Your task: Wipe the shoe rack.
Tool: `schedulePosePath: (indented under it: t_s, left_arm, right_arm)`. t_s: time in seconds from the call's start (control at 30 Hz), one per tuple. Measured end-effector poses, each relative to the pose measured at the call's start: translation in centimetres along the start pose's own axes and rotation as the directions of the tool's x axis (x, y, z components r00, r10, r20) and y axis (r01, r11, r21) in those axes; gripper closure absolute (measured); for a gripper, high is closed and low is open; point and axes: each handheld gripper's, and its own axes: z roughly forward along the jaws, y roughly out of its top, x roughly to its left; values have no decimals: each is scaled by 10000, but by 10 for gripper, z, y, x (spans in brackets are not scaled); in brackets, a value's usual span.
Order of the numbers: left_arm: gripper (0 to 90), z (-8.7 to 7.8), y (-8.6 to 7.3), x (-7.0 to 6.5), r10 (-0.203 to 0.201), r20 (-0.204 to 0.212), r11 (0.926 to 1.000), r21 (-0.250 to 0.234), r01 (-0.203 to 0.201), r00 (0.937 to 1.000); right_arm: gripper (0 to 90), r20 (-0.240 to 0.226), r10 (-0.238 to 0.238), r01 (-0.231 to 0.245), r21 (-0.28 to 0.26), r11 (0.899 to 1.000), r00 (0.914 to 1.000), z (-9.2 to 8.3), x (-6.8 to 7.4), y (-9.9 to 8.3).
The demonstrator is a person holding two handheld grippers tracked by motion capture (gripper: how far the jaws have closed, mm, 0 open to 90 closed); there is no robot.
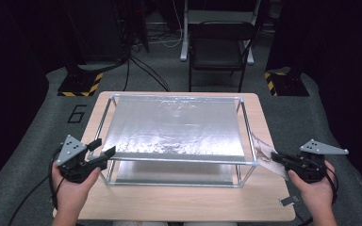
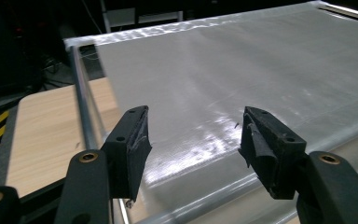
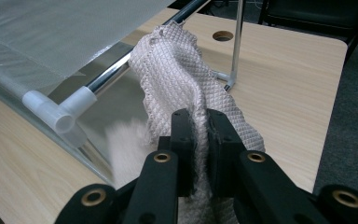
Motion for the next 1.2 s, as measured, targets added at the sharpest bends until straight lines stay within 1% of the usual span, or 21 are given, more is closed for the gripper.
schedulePosePath:
  t_s: [0.07, 0.13, 0.17, 0.27, 0.33, 0.43, 0.47, 0.5, 0.53, 0.57, 0.63, 0.67, 0.7, 0.8, 0.9, 0.97, 1.07, 1.1, 1.13, 1.17, 1.2]
  left_arm:
    - [417, -4, -2, 6, -57, -67, 9999, 88, 58, 10000]
    - [417, -6, -3, 10, -63, -190, 9999, 139, 66, 9998]
    - [417, -7, -4, 12, -113, -243, 9999, 120, 116, 9996]
    - [417, -11, -6, 15, -237, -194, 9997, 96, 239, 9995]
    - [417, -14, -8, 15, -267, -232, 9996, 112, 270, 9994]
    - [418, -17, -10, 15, -208, -265, 9997, 151, 212, 9994]
    - [417, -18, -11, 15, -208, -247, 9997, 136, 211, 9995]
    - [417, -19, -11, 15, -221, -248, 9997, 115, 224, 9994]
    - [417, -20, -12, 15, -224, -249, 9997, 54, 225, 9994]
    - [417, -20, -13, 15, -249, -254, 9997, 60, 251, 9994]
    - [416, -21, -14, 16, -184, -231, 9998, 99, 187, 9996]
    - [416, -22, -14, 17, -194, -212, 9997, 134, 197, 9996]
    - [416, -22, -15, 18, -216, -226, 9997, 148, 219, 9995]
    - [416, -23, -18, 20, -288, -268, 9994, 157, 292, 9992]
    - [416, -23, -22, 22, -336, -312, 9992, 186, 342, 9989]
    - [416, -24, -26, 22, -369, -313, 9990, 234, 376, 9988]
    - [416, -26, -32, 25, -383, -386, 9989, 263, 393, 9985]
    - [415, -26, -34, 25, -430, -422, 9987, 243, 440, 9982]
    - [415, -27, -35, 26, -444, -452, 9986, 253, 456, 9980]
    - [416, -27, -37, 27, -467, -472, 9986, 245, 479, 9978]
    - [415, -27, -38, 28, -488, -510, 9985, 209, 499, 9975]
  right_arm:
    - [822, -7, 101, -101, 25, 9999, 9999, 0, -1, -1]
    - [823, 3, 63, -63, 50, 10000, 10000, 0, -4, -2]
    - [822, 42, 128, -128, 55, 9999, 9999, 0, -4, -2]
    - [822, 75, 241, -241, 35, 9997, 9997, 0, -7, -4]
    - [823, 71, 283, -283, 28, 9996, 9996, 1, -8, -7]
    - [823, 70, 326, -326, 29, 9995, 9994, 3, -8, -10]
    - [822, 87, 292, -293, 80, 9995, 9995, 3, -8, -11]
    - [822, 69, 377, -378, 86, 9992, 9993, 4, -7, -12]
    - [822, 22, 314, -314, 108, 9994, 9995, 4, -8, -13]
    - [822, 113, 318, -319, 116, 9994, 9994, 4, -8, -13]
    - [822, 138, 408, -410, 149, 9990, 9991, 5, -8, -14]
    - [823, 113, 339, -341, 176, 9993, 9994, 5, -9, -15]
    - [823, 182, 351, -354, 175, 9992, 9992, 5, -10, -16]
    - [823, 175, 432, -436, 222, 9988, 9989, 7, -12, -18]
    - [823, 230, 469, -475, 274, 9985, 9986, 12, -13, -23]
    - [823, 275, 596, -606, 381, 9974, 9978, 15, -12, -26]
    - [823, 309, 561, -574, 438, 9974, 9979, 19, -13, -31]
    - [823, 283, 635, -647, 456, 9969, 9976, 20, -13, -33]
    - [823, 326, 573, -588, 482, 9971, 9978, 21, -13, -34]
    - [823, 373, 694, -711, 472, 9964, 9969, 21, -13, -36]
    - [823, 338, 592, -608, 478, 9970, 9977, 22, -14, -37]
